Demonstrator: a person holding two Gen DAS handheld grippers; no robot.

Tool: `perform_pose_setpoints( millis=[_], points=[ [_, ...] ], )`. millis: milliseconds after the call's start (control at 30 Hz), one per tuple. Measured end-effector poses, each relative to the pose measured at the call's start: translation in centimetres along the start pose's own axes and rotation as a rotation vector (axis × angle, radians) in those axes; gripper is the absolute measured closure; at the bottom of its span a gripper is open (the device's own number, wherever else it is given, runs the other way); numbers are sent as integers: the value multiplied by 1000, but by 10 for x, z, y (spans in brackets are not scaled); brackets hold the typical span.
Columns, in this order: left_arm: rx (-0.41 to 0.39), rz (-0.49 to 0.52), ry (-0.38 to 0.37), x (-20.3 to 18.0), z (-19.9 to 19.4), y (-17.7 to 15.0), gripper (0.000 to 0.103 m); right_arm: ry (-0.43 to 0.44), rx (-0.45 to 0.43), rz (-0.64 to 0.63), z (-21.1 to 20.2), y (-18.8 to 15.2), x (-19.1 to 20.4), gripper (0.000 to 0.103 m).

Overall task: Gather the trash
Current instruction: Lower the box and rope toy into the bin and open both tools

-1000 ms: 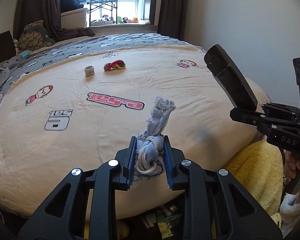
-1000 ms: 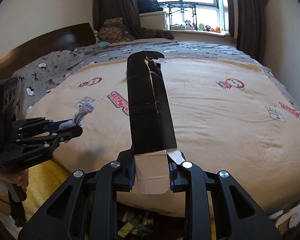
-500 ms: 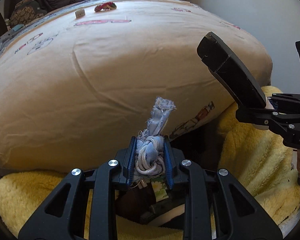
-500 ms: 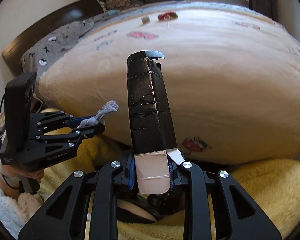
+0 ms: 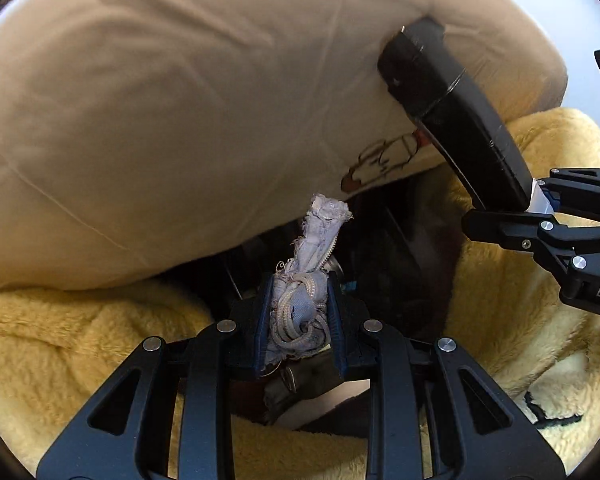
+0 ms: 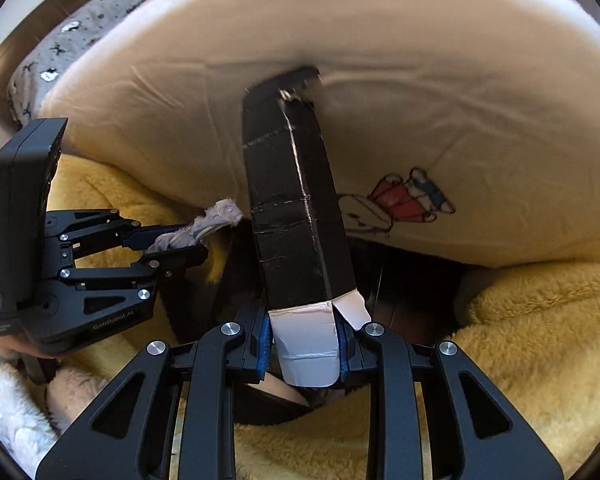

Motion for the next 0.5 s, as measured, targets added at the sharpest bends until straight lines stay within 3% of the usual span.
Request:
perform_pose_setpoints(
  millis=[267,400,500],
  points=[
    [43,-21,-14,1,11,2,75,0,48,5,12,2,3,74],
    [38,-26,-1,3,10,2,70,-3,68,12,15,2,2,51],
    [29,-33,20,6,7,2,61,-9,63,19,14,0,0,51]
  ],
)
Point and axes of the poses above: each gripper's, at about its wrist camera, not at the fingertips, and z roughly the way its jaws point, x to its left, y to its top, the point moved 4 cm from there along z, roughly the way its jaws point, and after that the axes turned 15 degrees about x, right-handed, at the moved point
